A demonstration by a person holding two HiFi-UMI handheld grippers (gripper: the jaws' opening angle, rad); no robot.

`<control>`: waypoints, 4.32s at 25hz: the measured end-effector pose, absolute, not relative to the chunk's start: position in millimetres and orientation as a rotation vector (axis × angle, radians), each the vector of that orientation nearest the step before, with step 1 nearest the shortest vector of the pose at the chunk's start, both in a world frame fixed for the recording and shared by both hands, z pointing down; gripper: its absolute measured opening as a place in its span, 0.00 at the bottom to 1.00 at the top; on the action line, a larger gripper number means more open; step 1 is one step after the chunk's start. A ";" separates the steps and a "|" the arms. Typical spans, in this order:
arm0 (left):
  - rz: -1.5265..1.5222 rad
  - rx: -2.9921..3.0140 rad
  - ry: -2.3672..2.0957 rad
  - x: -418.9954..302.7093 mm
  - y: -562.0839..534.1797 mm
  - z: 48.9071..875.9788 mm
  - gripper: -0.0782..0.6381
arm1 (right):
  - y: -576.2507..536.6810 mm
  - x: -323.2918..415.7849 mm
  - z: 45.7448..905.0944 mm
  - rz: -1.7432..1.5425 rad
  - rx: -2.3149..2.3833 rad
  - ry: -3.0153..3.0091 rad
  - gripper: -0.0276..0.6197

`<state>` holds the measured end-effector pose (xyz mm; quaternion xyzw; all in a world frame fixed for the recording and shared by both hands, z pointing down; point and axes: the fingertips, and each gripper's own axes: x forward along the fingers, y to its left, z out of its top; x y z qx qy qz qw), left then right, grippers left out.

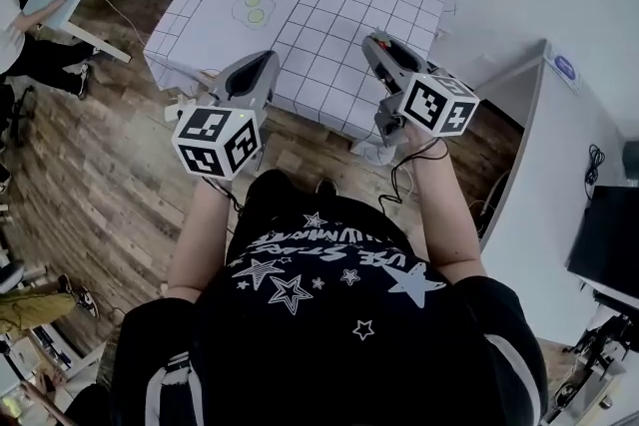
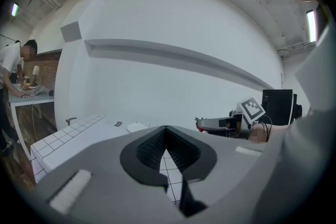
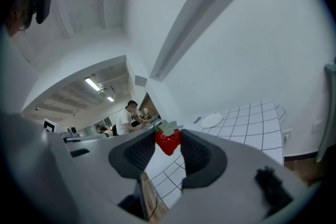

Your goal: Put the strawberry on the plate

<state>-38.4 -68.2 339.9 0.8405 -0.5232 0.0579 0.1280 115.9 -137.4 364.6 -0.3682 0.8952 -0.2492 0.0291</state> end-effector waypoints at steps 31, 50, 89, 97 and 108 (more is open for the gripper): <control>0.182 2.564 -1.206 -100.5 -271.7 358.4 0.12 | -286.7 66.4 379.2 -0.792 -1.471 2.606 0.29; 0.203 2.552 -1.025 -176.4 -406.6 395.2 0.12 | -379.2 11.4 407.8 -0.861 -1.788 2.495 0.29; 0.436 2.462 -0.957 -80.2 -519.0 495.1 0.12 | -530.2 7.9 525.9 -1.038 -1.663 2.705 0.29; 0.463 2.436 -0.974 -81.3 -521.6 510.8 0.12 | -530.8 -2.7 557.0 -1.095 -1.666 2.909 0.29; 0.474 2.436 -0.970 -83.2 -518.8 512.5 0.12 | -531.4 -7.3 570.0 -1.133 -1.691 2.958 0.29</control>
